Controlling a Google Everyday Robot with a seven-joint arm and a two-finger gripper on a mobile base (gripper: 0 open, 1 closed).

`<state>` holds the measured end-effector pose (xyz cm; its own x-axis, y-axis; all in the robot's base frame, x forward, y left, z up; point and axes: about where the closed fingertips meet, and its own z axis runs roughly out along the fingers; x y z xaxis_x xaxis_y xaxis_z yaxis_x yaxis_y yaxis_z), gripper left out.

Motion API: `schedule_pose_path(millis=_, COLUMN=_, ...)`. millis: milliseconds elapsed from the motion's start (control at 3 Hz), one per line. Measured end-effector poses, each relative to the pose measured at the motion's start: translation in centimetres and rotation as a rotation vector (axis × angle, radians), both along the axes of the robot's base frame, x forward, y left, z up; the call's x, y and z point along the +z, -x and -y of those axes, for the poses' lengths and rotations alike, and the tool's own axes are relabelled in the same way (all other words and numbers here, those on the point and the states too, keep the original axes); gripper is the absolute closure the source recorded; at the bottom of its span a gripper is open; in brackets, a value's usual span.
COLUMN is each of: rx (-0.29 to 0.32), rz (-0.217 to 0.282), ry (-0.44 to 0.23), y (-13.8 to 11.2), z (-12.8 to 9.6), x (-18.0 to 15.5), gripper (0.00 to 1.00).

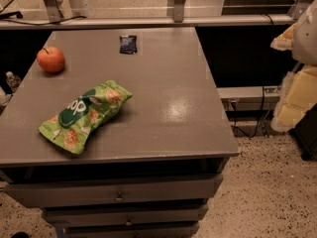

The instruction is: Move rxbar blueberry near apple

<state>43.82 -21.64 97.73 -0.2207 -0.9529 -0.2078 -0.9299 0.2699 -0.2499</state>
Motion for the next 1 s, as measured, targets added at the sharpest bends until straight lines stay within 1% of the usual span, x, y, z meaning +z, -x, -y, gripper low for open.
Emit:
schedule_pose_path(millis=333, rx=-0.002, rz=0.006, ry=-0.007, y=-0.2, z=-0.2, x=0.0, gripper=0.00)
schedule_pose_path(millis=667, rx=-0.008, rz=0.021, ry=-0.076, y=-2.5, z=-2.2, x=-0.7, gripper=0.00)
schedule_pose_path(millis=1000, rx=-0.033, rz=0.037, ry=-0.164, y=-6.4, z=-5.5, x=-2.0, gripper=0.00)
